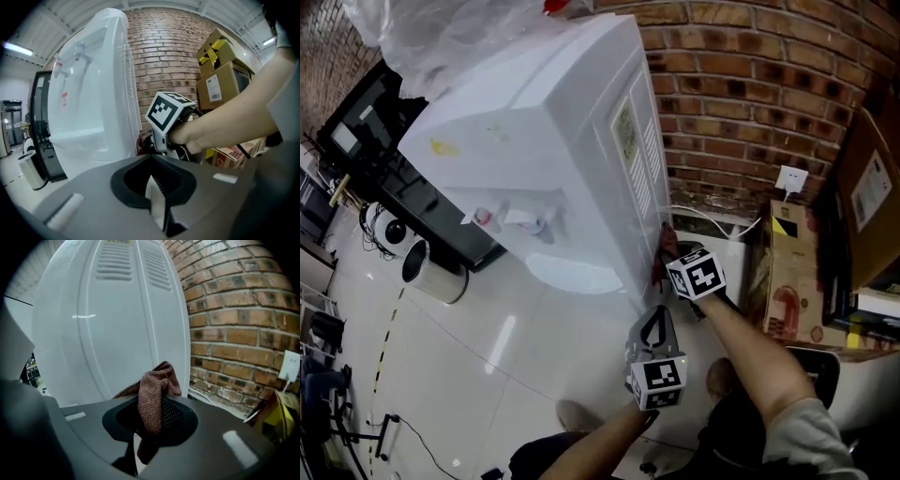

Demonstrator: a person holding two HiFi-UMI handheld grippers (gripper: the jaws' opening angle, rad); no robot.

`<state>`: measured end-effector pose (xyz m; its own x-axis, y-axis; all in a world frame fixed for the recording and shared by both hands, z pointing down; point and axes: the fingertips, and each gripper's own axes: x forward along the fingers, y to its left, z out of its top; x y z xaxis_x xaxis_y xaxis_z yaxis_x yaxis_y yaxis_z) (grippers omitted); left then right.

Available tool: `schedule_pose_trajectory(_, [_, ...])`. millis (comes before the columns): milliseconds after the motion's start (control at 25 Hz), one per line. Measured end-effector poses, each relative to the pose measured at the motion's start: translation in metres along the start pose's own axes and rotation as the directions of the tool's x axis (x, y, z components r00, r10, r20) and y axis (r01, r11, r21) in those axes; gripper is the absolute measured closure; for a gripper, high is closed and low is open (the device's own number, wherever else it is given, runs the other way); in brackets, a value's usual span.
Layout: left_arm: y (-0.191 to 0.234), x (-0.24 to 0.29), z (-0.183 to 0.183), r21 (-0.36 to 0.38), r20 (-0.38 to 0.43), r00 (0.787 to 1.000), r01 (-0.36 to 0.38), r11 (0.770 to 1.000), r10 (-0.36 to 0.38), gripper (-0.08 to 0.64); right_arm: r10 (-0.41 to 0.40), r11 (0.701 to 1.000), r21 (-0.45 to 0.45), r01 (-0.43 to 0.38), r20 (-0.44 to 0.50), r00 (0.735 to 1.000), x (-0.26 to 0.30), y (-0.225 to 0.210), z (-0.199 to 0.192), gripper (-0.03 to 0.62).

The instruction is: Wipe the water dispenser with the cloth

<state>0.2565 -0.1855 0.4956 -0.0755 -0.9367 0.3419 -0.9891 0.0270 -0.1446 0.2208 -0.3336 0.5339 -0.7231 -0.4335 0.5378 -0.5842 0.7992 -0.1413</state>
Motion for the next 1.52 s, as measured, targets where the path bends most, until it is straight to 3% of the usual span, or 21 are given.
schedule_pose_trajectory(200, [-0.004, 0.012, -0.046, -0.014, -0.054, 0.998, -0.011, 1.000, 0.010, 0.560, 0.008, 1.000, 0.021, -0.005, -0.127, 0.992, 0.037, -0.009, -0.057, 0.512])
schedule_pose_trajectory(360, [-0.010, 0.017, -0.062, -0.013, -0.067, 0.998, 0.004, 1.000, -0.005, 0.560, 0.008, 0.997, 0.074, 0.007, -0.197, 0.980, 0.066, -0.021, -0.097, 0.512])
schedule_pose_trajectory(560, [-0.011, 0.020, -0.085, -0.006, -0.108, 0.994, 0.020, 1.000, -0.020, 0.560, 0.008, 0.988, 0.150, 0.033, -0.265, 0.964, 0.094, -0.033, -0.142, 0.512])
schedule_pose_trajectory(800, [-0.007, 0.035, -0.118, -0.030, -0.165, 0.986, 0.011, 0.999, -0.016, 0.560, 0.016, 0.983, 0.180, 0.043, -0.313, 0.950, 0.121, -0.039, -0.176, 0.512])
schedule_pose_trajectory(1000, [-0.020, 0.037, -0.131, -0.055, -0.208, 0.977, 0.038, 0.998, -0.049, 0.560, 0.037, 0.978, 0.206, 0.039, -0.354, 0.935, 0.113, -0.040, -0.203, 0.512])
schedule_pose_trajectory(1120, [-0.018, 0.031, -0.098, -0.056, -0.169, 0.984, 0.046, 0.997, -0.055, 0.560, -0.001, 0.986, 0.159, 0.046, -0.270, 0.963, 0.085, -0.051, -0.157, 0.512])
schedule_pose_trajectory(1280, [-0.012, 0.014, -0.027, -0.043, -0.078, 0.996, 0.039, 0.998, -0.043, 0.560, -0.041, 0.989, 0.140, 0.042, -0.007, 0.999, 0.017, -0.059, -0.044, 0.511])
schedule_pose_trajectory(1400, [-0.006, 0.001, 0.039, -0.021, 0.010, 0.999, 0.042, 0.999, -0.042, 0.560, -0.042, 0.997, 0.065, 0.030, 0.202, 0.978, -0.048, -0.050, 0.055, 0.511])
schedule_pose_trajectory(1520, [0.004, -0.015, 0.111, -0.011, 0.093, 0.995, 0.039, 0.999, -0.038, 0.560, -0.020, 0.999, -0.031, 0.035, 0.387, 0.922, -0.115, -0.035, 0.158, 0.511])
